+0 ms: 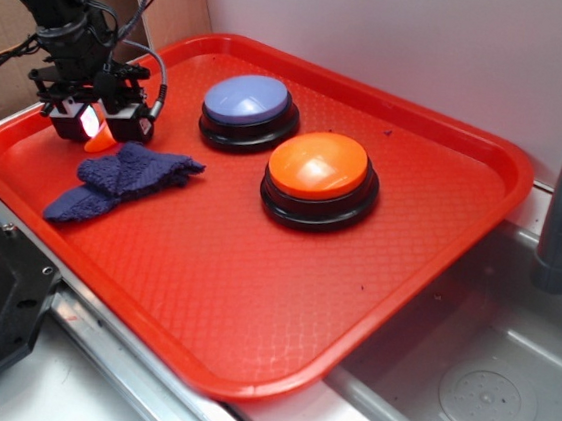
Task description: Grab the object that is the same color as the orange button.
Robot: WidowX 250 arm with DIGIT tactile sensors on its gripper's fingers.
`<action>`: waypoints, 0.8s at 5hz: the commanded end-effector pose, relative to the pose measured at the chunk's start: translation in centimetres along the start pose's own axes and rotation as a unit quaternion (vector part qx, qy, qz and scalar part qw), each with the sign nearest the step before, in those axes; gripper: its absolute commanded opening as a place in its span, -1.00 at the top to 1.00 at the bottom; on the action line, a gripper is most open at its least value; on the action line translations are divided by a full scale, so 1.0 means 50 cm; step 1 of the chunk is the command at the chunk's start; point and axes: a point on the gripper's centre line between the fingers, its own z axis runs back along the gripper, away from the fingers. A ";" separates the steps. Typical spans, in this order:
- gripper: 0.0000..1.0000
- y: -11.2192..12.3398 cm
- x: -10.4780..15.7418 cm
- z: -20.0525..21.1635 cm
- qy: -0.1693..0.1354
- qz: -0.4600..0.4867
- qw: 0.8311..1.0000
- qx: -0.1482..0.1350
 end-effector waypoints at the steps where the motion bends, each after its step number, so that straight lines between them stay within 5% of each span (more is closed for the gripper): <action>1: 1.00 0.008 -0.003 0.011 0.007 0.003 1.000 -0.010; 3: 1.00 -0.059 0.001 0.140 0.003 -0.071 0.997 -0.042; 4: 1.00 -0.135 -0.027 0.199 -0.008 -0.143 0.989 -0.032</action>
